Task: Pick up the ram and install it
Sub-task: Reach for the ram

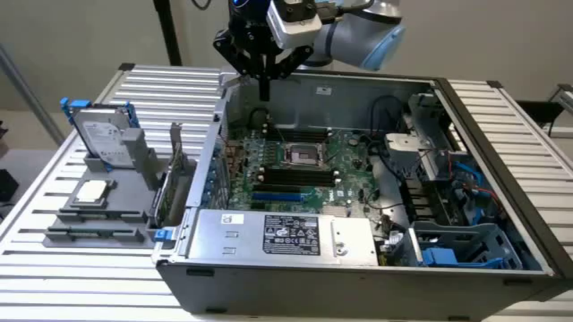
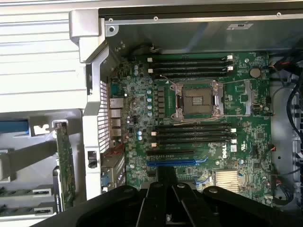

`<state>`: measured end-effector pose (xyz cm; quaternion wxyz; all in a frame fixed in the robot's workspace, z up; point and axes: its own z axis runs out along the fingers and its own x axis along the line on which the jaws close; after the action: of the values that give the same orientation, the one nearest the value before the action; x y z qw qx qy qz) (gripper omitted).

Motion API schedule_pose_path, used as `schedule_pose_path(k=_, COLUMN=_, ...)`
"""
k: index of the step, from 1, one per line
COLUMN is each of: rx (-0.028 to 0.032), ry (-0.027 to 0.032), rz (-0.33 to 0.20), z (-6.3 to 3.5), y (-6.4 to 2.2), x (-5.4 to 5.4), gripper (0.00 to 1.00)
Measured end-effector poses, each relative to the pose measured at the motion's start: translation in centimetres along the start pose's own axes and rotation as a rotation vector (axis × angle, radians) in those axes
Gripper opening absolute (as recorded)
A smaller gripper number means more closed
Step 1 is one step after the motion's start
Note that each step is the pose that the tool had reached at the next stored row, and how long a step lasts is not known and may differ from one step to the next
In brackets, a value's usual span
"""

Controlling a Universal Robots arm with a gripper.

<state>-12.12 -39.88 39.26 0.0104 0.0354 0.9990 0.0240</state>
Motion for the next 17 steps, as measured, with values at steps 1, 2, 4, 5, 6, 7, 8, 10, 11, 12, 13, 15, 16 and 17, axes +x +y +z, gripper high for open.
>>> schedule_pose_path(k=1, rx=0.0000, ry=0.0000, rz=0.000, z=0.00, y=0.00, x=0.00, gripper=0.11)
schedule_pose_path(k=2, rx=0.0000, ry=0.0000, rz=0.000, z=0.00, y=0.00, x=0.00, gripper=0.11)
schedule_pose_path(k=4, rx=0.0000, ry=0.0000, rz=0.000, z=0.00, y=0.00, x=0.00, gripper=0.11)
schedule_pose_path(k=5, rx=0.0000, ry=0.0000, rz=0.000, z=0.00, y=0.00, x=0.00, gripper=0.11)
schedule_pose_path(k=6, rx=0.0000, ry=0.0000, rz=0.000, z=0.00, y=0.00, x=0.00, gripper=0.11)
schedule_pose_path(k=7, rx=0.0000, ry=0.0000, rz=0.000, z=0.00, y=0.00, x=0.00, gripper=0.11)
schedule_pose_path(k=8, rx=0.0000, ry=0.0000, rz=0.000, z=0.00, y=0.00, x=0.00, gripper=0.11)
schedule_pose_path(k=10, rx=0.0000, ry=0.0000, rz=0.000, z=0.00, y=0.00, x=0.00, gripper=0.11)
schedule_pose_path(k=11, rx=0.0000, ry=0.0000, rz=0.000, z=0.00, y=0.00, x=0.00, gripper=0.11)
schedule_pose_path(k=12, rx=0.0001, ry=0.0000, rz=0.000, z=0.00, y=0.00, x=0.00, gripper=0.11)
schedule_pose_path(k=13, rx=0.0000, ry=0.0000, rz=0.000, z=0.00, y=0.00, x=0.03, gripper=0.11)
schedule_pose_path(k=15, rx=0.0003, ry=0.0002, rz=0.000, z=-0.02, y=-0.05, x=0.25, gripper=0.11)
schedule_pose_path(k=16, rx=0.0002, ry=0.0003, rz=0.000, z=-0.02, y=-0.11, x=0.45, gripper=0.11)
schedule_pose_path(k=17, rx=0.0001, ry=0.0005, rz=0.000, z=-0.02, y=-0.20, x=0.76, gripper=0.11)
